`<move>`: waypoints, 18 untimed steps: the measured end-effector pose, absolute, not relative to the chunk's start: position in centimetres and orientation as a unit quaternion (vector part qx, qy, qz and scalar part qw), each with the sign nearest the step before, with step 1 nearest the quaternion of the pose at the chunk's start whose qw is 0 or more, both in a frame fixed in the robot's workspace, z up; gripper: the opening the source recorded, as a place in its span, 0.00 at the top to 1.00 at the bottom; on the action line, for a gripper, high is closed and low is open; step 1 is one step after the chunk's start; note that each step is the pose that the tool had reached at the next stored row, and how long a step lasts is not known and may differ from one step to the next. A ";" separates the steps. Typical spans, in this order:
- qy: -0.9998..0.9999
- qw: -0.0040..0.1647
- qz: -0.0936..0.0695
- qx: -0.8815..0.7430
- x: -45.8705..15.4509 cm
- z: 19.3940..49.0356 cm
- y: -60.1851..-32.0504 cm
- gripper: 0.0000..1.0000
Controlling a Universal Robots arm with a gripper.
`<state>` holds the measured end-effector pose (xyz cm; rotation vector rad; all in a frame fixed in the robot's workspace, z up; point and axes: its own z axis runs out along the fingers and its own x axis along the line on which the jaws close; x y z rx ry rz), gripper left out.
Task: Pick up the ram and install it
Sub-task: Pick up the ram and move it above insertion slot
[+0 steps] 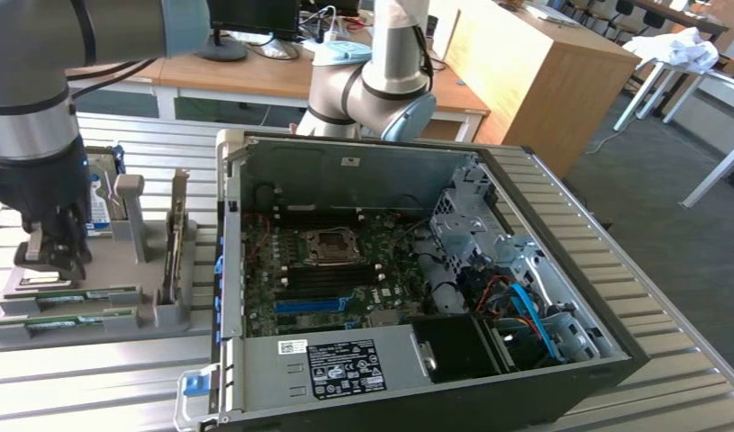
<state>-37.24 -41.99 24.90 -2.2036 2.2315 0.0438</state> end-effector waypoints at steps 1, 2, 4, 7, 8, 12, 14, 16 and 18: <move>0.711 0.003 0.014 -0.703 -37.2 24.8 -42.0 0.70; 0.711 0.003 0.014 -0.703 -37.2 24.7 -42.0 0.70; 0.711 0.003 0.014 -0.703 -37.2 24.5 -42.0 0.70; 0.711 0.003 0.014 -0.703 -37.2 24.3 -42.0 0.70; 0.711 0.003 0.014 -0.703 -37.2 24.3 -42.0 0.70; 0.712 0.003 0.014 -0.703 -37.2 24.3 -42.0 0.70; 0.711 0.003 0.014 -0.703 -37.2 24.3 -42.3 0.70; 0.711 0.003 0.014 -0.703 -37.2 24.3 -42.6 0.70; 0.711 0.003 0.014 -0.703 -37.2 24.3 -42.9 0.70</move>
